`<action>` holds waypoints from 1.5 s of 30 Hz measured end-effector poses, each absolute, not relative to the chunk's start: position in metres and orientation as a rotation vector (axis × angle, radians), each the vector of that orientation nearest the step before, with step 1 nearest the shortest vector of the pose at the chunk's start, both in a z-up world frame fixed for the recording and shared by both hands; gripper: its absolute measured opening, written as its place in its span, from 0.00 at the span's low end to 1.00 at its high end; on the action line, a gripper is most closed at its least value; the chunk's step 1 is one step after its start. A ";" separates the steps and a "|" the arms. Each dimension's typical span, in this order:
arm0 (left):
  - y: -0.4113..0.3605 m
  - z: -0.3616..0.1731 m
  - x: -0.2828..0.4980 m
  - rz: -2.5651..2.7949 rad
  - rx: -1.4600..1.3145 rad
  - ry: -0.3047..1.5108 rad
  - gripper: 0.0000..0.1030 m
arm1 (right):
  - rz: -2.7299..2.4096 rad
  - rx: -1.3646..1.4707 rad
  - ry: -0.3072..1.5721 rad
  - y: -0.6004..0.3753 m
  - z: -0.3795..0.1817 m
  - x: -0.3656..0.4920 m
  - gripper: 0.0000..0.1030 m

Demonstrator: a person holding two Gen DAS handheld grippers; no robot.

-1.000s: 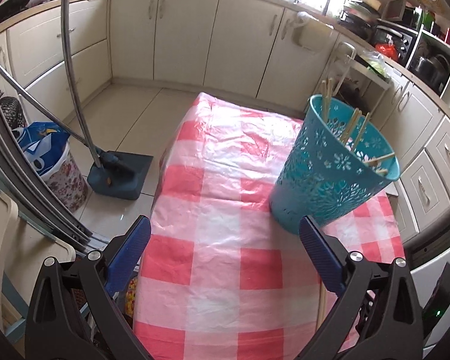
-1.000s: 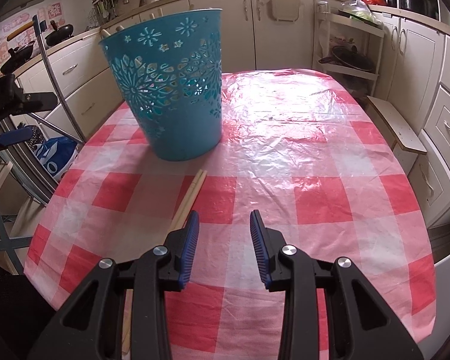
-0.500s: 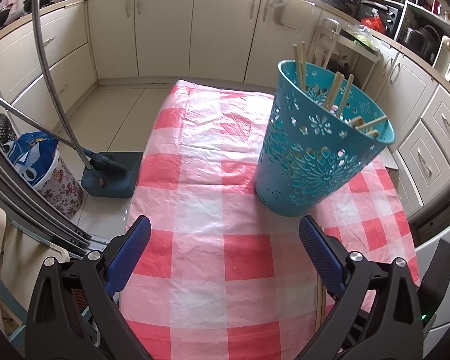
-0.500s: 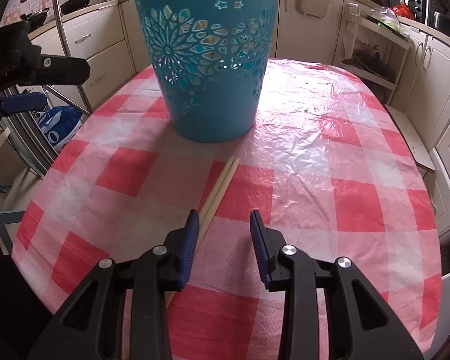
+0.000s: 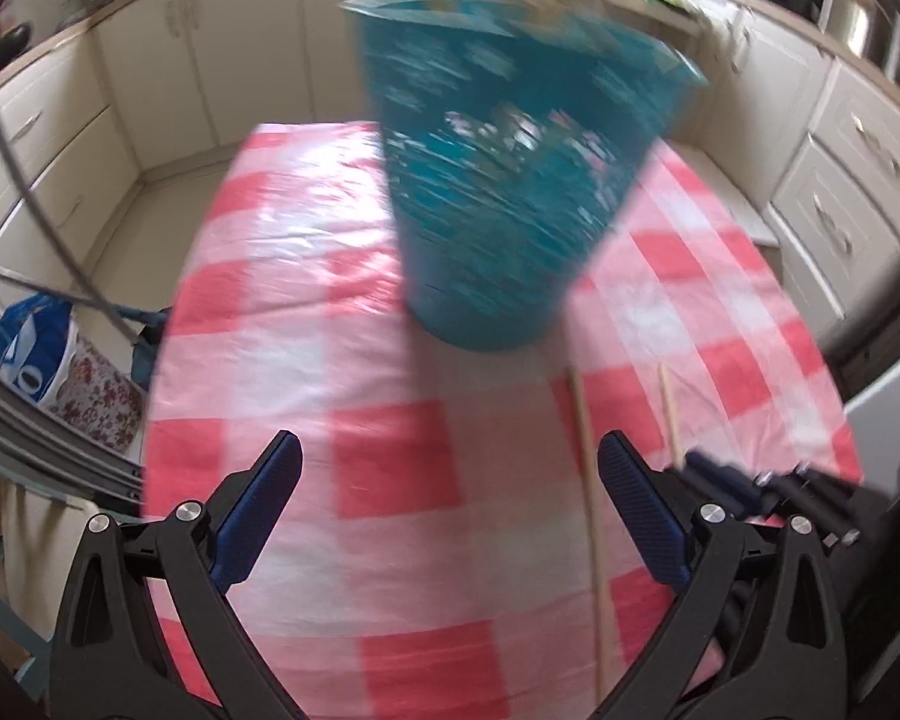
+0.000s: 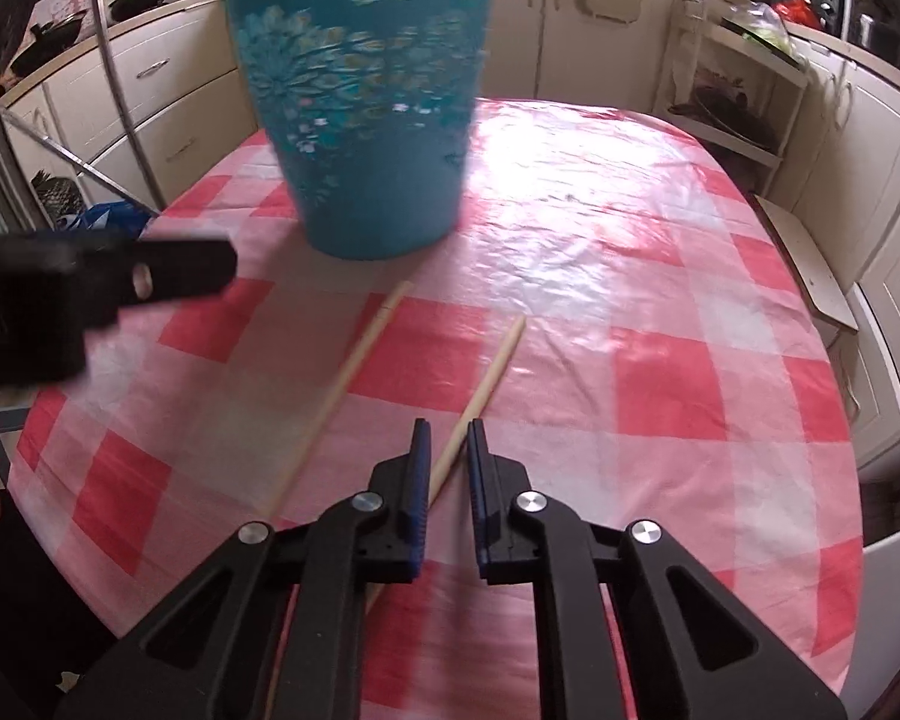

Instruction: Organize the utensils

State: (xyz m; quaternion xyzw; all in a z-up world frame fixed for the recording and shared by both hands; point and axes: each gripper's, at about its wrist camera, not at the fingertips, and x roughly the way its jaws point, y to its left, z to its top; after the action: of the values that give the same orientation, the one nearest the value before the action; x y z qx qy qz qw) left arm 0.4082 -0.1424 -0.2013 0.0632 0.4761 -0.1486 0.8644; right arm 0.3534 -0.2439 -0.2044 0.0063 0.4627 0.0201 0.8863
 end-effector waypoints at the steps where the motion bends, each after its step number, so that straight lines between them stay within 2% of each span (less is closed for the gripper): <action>1: -0.150 -0.205 0.406 -0.313 0.153 0.997 0.92 | 0.026 0.024 0.962 -0.252 -0.204 0.352 0.11; 6: -0.189 -0.225 0.395 -0.312 0.268 0.987 0.92 | -0.018 0.065 0.952 -0.283 -0.205 0.345 0.05; 14: -0.215 -0.240 0.388 -0.305 0.343 0.961 0.87 | -0.032 0.053 0.938 -0.295 -0.204 0.340 0.05; 17: -0.211 -0.238 0.389 -0.327 0.308 0.967 0.74 | -0.029 0.047 0.936 -0.295 -0.204 0.341 0.05; 19: -0.210 -0.238 0.389 -0.363 0.268 0.969 0.51 | -0.030 0.044 0.936 -0.295 -0.205 0.343 0.05; 20: -0.209 -0.238 0.388 -0.374 0.256 0.970 0.45 | -0.031 0.043 0.935 -0.293 -0.205 0.342 0.05; 22: -0.205 -0.238 0.386 -0.400 0.224 0.971 0.22 | -0.033 0.040 0.934 -0.292 -0.205 0.341 0.05; 25: -0.194 -0.238 0.385 -0.402 0.180 0.970 0.06 | -0.027 0.040 0.936 -0.289 -0.205 0.343 0.05; 33: -0.137 -0.240 0.395 -0.331 -0.006 1.002 0.05 | 0.053 -0.023 0.941 -0.254 -0.205 0.349 0.05; 45: -0.127 -0.242 0.398 -0.326 -0.006 1.007 0.05 | 0.083 -0.061 0.933 -0.243 -0.206 0.353 0.05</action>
State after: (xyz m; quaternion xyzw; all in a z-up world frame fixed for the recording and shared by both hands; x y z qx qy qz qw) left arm 0.3980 -0.1266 -0.2417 -0.0030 0.4802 -0.1556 0.8633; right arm 0.3534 -0.2426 -0.2064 -0.0294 0.4496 0.0401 0.8918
